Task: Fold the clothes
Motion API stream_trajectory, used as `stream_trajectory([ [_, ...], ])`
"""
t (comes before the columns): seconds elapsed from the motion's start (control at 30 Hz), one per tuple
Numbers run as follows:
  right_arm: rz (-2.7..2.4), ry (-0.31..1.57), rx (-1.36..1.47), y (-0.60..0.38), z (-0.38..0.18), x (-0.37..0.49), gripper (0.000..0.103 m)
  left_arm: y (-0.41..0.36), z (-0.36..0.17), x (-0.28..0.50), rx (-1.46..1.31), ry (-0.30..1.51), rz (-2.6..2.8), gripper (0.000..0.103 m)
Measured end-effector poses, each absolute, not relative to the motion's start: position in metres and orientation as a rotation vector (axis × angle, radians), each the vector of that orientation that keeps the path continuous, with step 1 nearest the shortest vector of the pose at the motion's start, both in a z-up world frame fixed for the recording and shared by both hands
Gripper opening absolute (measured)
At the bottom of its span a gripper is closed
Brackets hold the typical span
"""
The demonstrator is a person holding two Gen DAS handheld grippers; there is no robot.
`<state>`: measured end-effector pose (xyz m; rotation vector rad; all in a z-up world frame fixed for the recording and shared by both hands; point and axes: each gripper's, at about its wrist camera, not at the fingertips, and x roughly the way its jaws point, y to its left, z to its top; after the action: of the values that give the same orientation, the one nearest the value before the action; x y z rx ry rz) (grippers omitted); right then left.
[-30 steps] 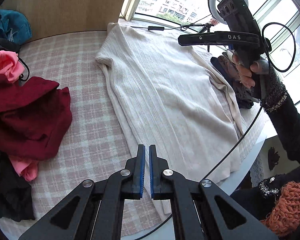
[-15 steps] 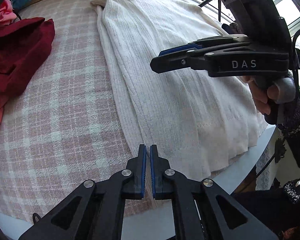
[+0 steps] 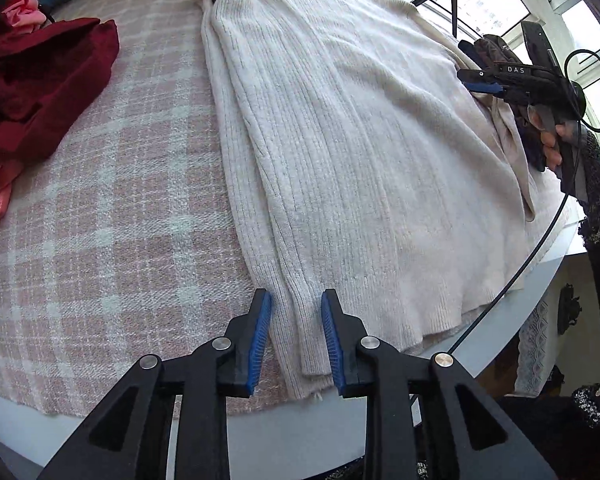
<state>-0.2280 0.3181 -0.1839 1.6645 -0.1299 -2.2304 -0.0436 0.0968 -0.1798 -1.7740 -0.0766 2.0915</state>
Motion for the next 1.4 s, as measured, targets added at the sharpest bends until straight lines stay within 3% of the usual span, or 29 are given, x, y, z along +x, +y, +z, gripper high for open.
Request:
stream_trajectory([
  [0.13,-2.163,-0.072,1.651,0.299,-0.195,-0.232,0.030,0.096,-0.178,-0.042,-1.785,-0.088,2.103,0.025],
  [0.17,-2.180,0.005,1.637,0.293,-0.194,-0.230,0.023,0.095,-0.178,-0.042,-1.787,-0.090,2.106,0.025],
  [0.2,-2.207,0.072,1.629,0.291,-0.193,-0.229,0.007,0.095,-0.178,-0.041,-1.790,-0.093,2.109,0.025],
  [0.3,-2.215,0.054,1.608,0.302,-0.187,-0.227,0.009,0.092,-0.176,-0.039,-1.801,-0.120,2.119,0.025],
  [0.37,-2.188,0.053,1.594,0.310,-0.180,-0.216,0.017,0.089,-0.174,-0.037,-1.818,-0.150,2.122,0.026],
  [0.43,-2.186,0.069,1.577,0.321,-0.174,-0.193,0.034,0.089,-0.175,-0.036,-1.839,-0.165,2.119,0.030],
  [0.6,-2.144,0.039,1.613,0.340,-0.172,-0.121,0.035,0.090,-0.177,-0.034,-1.893,-0.203,2.112,0.034],
  [0.77,-2.126,-0.028,1.670,0.352,-0.183,-0.070,0.035,0.110,-0.176,-0.030,-1.888,-0.058,2.123,0.035],
  [0.83,-2.113,-0.091,1.693,0.355,-0.187,-0.056,0.035,0.112,-0.176,-0.028,-1.884,-0.047,2.132,0.026],
  [0.87,-2.098,-0.120,1.706,0.354,-0.191,-0.050,0.035,0.112,-0.176,-0.027,-1.878,-0.044,2.133,0.014],
  [1.03,-2.059,-0.084,1.744,0.344,-0.205,-0.024,0.035,0.096,-0.174,-0.013,-1.848,-0.087,2.128,0.008],
  [1.1,-2.043,-0.082,1.724,0.341,-0.207,-0.021,0.035,0.082,-0.172,-0.005,-1.837,-0.110,2.118,0.008],
  [1.2,-2.004,-0.079,1.709,0.341,-0.206,-0.021,0.008,0.060,-0.162,-0.007,-1.814,-0.153,2.108,0.007],
  [1.4,-1.963,-0.145,1.670,0.355,-0.184,-0.020,0.008,0.022,-0.122,0.015,-1.738,-0.187,2.154,0.007],
])
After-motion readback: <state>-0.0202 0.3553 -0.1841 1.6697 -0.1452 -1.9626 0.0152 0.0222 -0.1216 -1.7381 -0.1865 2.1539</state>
